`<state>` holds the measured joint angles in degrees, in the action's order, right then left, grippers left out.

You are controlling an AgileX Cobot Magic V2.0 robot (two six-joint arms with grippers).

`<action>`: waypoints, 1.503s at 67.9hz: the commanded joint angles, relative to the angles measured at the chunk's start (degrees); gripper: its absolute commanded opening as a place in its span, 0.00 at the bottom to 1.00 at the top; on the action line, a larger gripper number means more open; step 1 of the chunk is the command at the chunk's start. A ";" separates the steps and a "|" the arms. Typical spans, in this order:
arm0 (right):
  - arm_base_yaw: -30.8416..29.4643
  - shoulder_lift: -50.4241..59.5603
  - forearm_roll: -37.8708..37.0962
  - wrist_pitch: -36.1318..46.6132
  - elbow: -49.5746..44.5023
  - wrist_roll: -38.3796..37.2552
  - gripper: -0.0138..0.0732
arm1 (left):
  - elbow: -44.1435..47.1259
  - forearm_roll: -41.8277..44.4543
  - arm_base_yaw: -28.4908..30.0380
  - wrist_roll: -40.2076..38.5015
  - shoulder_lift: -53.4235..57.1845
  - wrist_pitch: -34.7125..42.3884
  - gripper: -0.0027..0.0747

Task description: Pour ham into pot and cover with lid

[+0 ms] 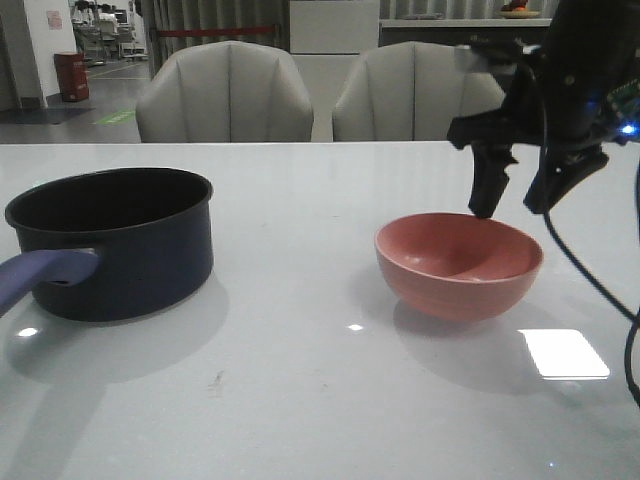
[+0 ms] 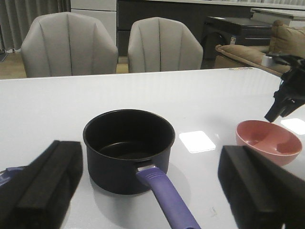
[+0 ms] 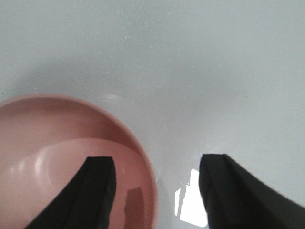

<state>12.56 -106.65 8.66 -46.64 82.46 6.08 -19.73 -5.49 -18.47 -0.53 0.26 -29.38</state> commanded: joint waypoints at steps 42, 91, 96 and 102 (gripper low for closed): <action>0.52 49.31 0.67 30.51 -35.90 0.24 0.72 | -1.35 -0.64 -0.36 -0.01 0.20 5.01 0.83; 0.52 90.71 0.67 46.64 -69.81 0.24 0.48 | 1.44 -0.64 -0.36 -0.01 0.20 6.70 0.83; 0.52 90.71 0.72 46.64 -70.14 0.13 0.29 | 1.44 -0.64 -0.36 -0.01 0.20 6.91 0.83; 0.52 90.71 0.72 46.64 -70.14 0.16 0.35 | 1.44 -0.64 -0.36 -0.01 0.20 8.37 0.83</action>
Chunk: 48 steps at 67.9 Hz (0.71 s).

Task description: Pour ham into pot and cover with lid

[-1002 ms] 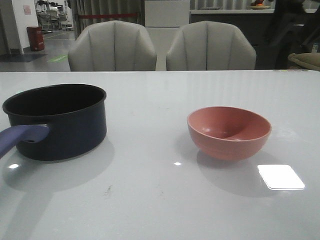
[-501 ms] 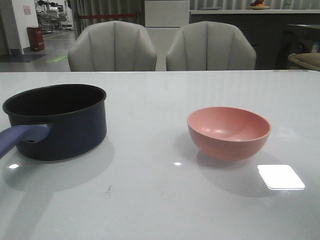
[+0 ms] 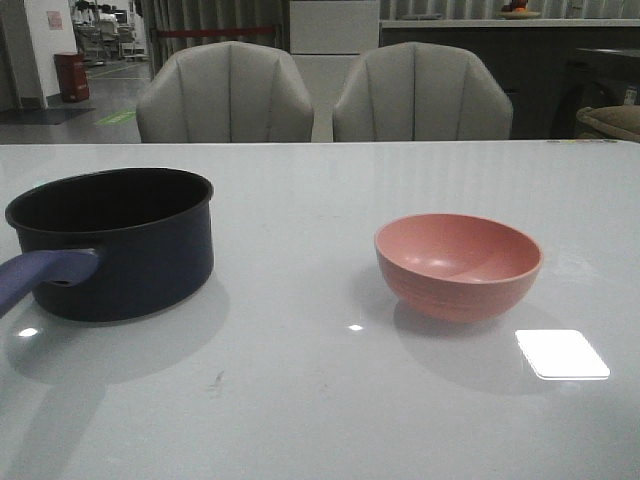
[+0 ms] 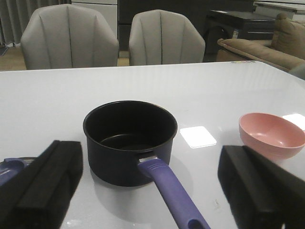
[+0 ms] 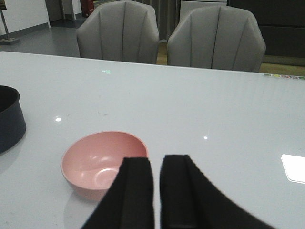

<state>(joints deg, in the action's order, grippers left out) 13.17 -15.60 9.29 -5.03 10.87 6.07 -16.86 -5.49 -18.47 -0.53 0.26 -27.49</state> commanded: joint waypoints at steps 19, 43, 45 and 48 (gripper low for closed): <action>-0.09 -0.34 0.08 5.03 1.45 0.18 0.35 | -10.11 1.65 -0.36 -0.23 -12.22 5.19 0.83; -0.09 -0.34 0.08 5.03 1.45 0.18 0.35 | -28.91 2.80 4.57 -1.29 -42.55 3.23 0.83; -0.09 -0.34 0.08 5.03 1.45 0.18 0.35 | -30.35 2.80 5.81 -2.35 -45.19 2.35 0.83; -0.09 -0.34 0.08 5.03 1.45 0.18 0.35 | -31.93 2.80 8.06 -3.13 -48.40 0.76 0.83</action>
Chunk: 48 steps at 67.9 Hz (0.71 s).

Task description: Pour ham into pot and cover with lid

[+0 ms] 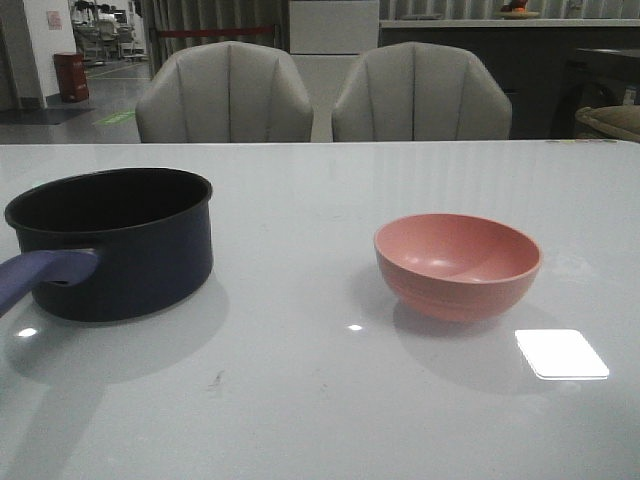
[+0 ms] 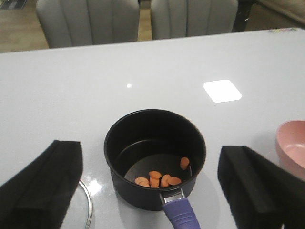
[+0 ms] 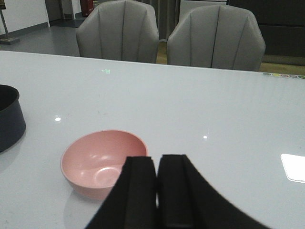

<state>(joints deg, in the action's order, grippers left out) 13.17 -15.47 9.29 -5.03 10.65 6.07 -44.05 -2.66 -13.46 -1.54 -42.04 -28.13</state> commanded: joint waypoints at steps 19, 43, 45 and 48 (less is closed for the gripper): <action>-0.09 -0.47 0.08 5.03 1.67 0.18 0.35 | -9.86 -2.04 13.81 -2.22 -18.29 -4.92 0.83; -0.09 -0.47 0.08 5.03 1.67 0.18 0.35 | -19.10 -4.35 23.05 -0.72 -31.22 -16.19 0.83; -0.09 -0.47 0.08 5.03 1.67 0.18 0.35 | -20.25 -5.37 23.66 -0.72 -32.62 -17.57 0.83; -0.09 -0.47 0.08 5.03 1.67 0.18 0.35 | -22.17 -7.18 24.13 1.54 -35.15 -19.05 0.83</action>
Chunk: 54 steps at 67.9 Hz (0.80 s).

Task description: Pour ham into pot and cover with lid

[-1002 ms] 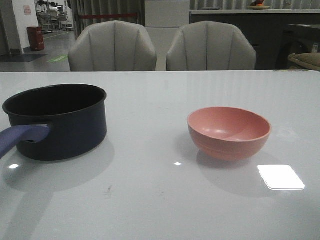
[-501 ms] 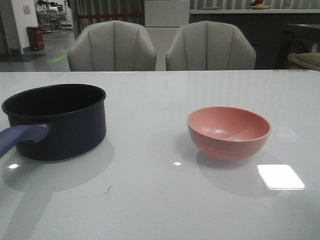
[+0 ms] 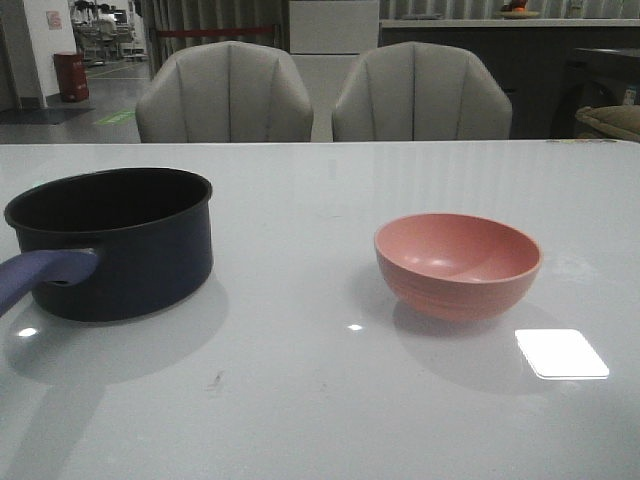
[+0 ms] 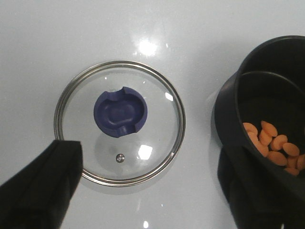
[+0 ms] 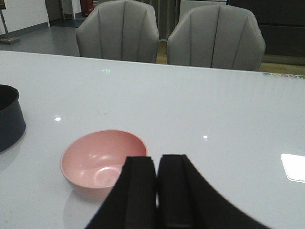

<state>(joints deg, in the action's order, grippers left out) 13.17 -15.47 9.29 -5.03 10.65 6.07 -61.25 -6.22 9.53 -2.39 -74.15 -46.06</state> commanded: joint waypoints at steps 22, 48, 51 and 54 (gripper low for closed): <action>-0.09 -0.47 0.08 5.03 1.67 0.18 0.35 | -16.45 -0.82 1.41 4.70 -18.65 -11.34 0.83; -0.09 -0.47 0.08 5.03 1.67 0.18 0.35 | -18.92 2.79 1.41 4.60 -26.00 -11.23 0.83; -0.09 -0.47 0.08 5.03 1.67 0.18 0.35 | -19.03 2.90 1.41 4.60 -26.60 -10.91 0.83; -0.09 -0.47 0.08 5.03 1.67 0.18 0.35 | -19.03 2.90 1.41 4.60 -27.20 -10.56 0.83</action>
<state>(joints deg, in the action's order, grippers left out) 13.17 -15.47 9.29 -5.03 10.65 6.07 -78.32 -3.24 10.87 2.21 -102.76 -58.43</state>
